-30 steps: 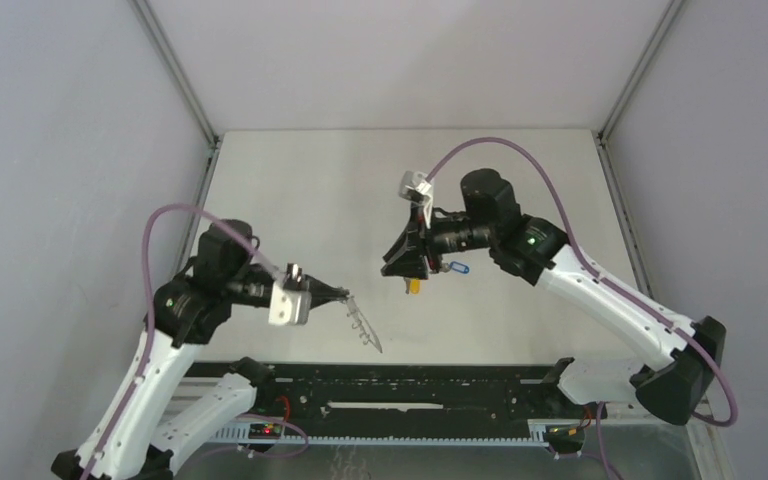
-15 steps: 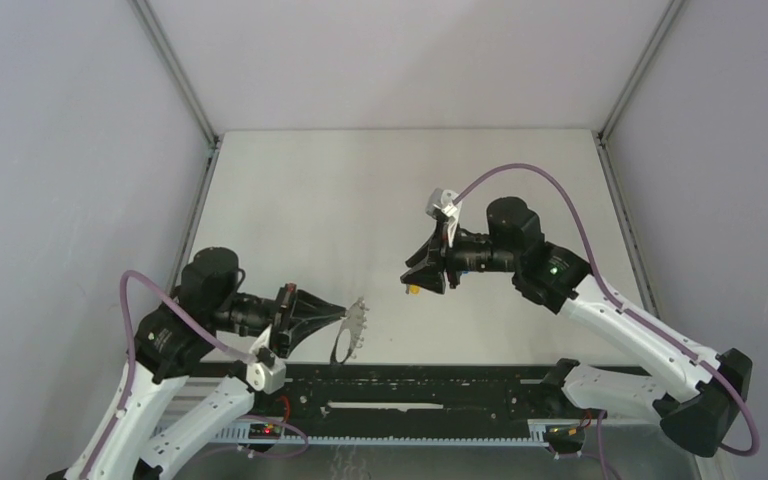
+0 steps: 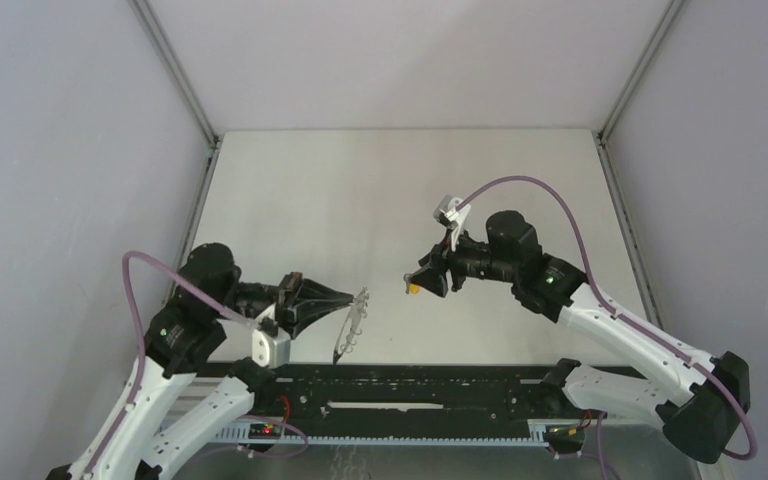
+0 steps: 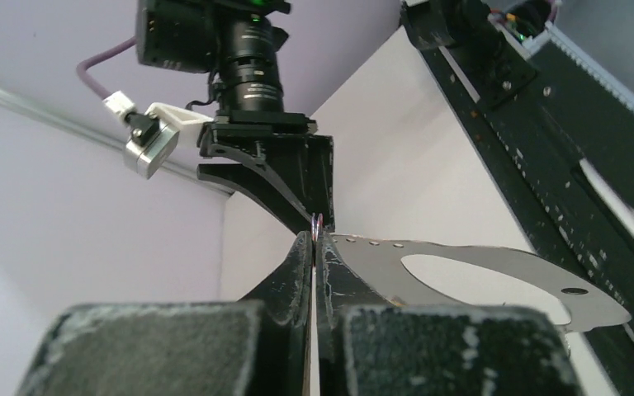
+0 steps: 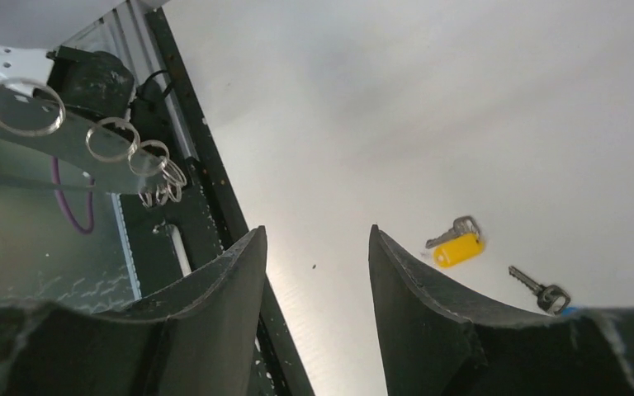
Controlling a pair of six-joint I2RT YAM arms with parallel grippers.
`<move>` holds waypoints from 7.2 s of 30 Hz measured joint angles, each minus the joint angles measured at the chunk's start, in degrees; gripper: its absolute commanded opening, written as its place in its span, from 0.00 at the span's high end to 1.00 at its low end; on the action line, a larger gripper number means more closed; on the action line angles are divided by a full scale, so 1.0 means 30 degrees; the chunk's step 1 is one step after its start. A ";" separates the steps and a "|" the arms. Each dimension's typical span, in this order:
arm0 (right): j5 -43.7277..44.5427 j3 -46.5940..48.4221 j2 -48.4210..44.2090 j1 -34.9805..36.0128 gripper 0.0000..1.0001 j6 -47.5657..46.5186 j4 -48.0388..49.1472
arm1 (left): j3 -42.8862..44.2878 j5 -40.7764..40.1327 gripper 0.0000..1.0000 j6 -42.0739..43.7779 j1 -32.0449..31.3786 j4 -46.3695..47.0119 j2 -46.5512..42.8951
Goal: Put the keys on the keyring
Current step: Adjust the keyring.
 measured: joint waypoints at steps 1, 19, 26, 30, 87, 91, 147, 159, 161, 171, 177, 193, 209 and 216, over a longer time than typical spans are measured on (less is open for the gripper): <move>0.0015 -0.0175 -0.0044 0.0000 0.41 0.0022 0.0087 | -0.0233 -0.0066 1.00 -0.1304 0.0007 0.0984 0.0029; -0.3002 0.4626 -0.1319 0.3286 0.41 -0.3453 0.1588 | -0.1151 -0.0852 1.00 -1.6538 0.0262 0.9989 0.1486; -0.4925 0.6455 0.0029 0.3461 0.46 -0.4255 0.0248 | -0.1151 -0.0233 1.00 -1.6560 0.0262 0.9464 0.1756; -0.5610 0.7825 0.1173 0.3555 0.50 -0.4546 -0.1260 | -0.1122 0.0007 1.00 -1.6079 0.0262 0.8663 0.2025; -0.1851 1.0972 0.4750 0.5304 1.00 -0.5989 -0.7147 | -0.1122 -0.1909 0.64 -1.5314 0.0401 0.7453 0.2171; -0.1880 1.0491 0.4634 0.5231 1.00 -0.5756 -0.6870 | -0.1122 -0.1945 0.66 -1.5293 0.0401 0.7074 0.1953; -0.3381 1.0469 0.4473 0.5122 1.00 -0.5493 -0.6288 | -0.0590 0.0321 0.72 -1.3100 0.0743 0.3249 0.2120; -0.3628 1.0469 0.4692 0.5129 1.00 -0.5442 -0.6295 | -0.0546 0.0102 0.74 -1.3420 0.0743 0.3818 0.2470; -0.3701 1.0469 0.4743 0.5129 1.00 -0.5442 -0.6295 | -0.0546 0.0117 0.75 -1.3624 0.0743 0.3985 0.2514; -0.3810 1.0469 0.4830 0.5129 1.00 -0.5384 -0.6273 | -0.0546 0.0204 1.00 -1.3777 0.0743 0.4197 0.2353; -0.3818 1.0469 0.4838 0.5166 1.00 -0.5384 -0.6207 | -0.0546 0.0189 1.00 -1.2925 0.0743 0.3708 0.2055; -0.3927 0.8998 0.3082 0.3752 0.46 -0.3796 -0.4911 | -0.0546 0.0597 1.00 -1.0542 0.0743 0.2987 0.1603; 0.2841 -0.1195 0.4481 -0.3366 0.48 0.2674 -0.1719 | -0.0911 0.1290 1.00 -0.8735 0.1071 0.3082 0.0918; 0.3832 -0.1712 0.8014 -0.3293 0.48 0.3410 0.1341 | -0.1209 0.1297 1.00 -0.8896 0.1654 0.3228 0.1122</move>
